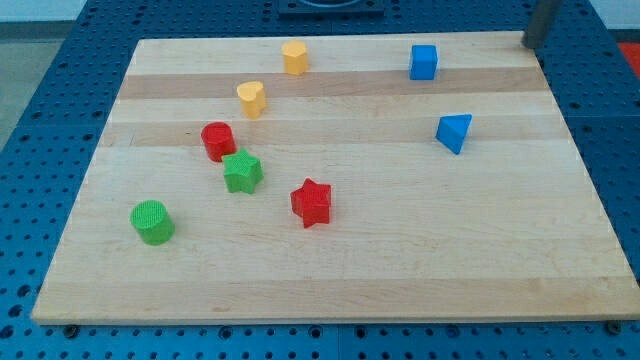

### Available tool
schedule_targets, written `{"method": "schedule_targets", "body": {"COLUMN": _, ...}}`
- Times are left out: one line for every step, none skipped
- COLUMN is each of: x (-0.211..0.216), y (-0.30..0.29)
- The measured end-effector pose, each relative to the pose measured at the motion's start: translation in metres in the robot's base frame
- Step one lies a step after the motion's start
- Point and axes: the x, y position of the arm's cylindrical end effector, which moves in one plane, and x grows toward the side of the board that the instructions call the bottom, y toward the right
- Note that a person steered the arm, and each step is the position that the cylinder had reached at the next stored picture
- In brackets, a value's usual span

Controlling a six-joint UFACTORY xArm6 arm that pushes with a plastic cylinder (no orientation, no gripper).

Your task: Move your arm to the right of the blue cube

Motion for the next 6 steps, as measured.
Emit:
{"method": "schedule_targets", "body": {"x": -0.005, "y": -0.065}}
{"method": "schedule_targets", "body": {"x": -0.005, "y": -0.111}}
{"method": "schedule_targets", "body": {"x": 0.000, "y": -0.109}}
{"method": "schedule_targets", "body": {"x": 0.030, "y": -0.112}}
{"method": "schedule_targets", "body": {"x": 0.068, "y": -0.112}}
{"method": "schedule_targets", "body": {"x": 0.088, "y": -0.089}}
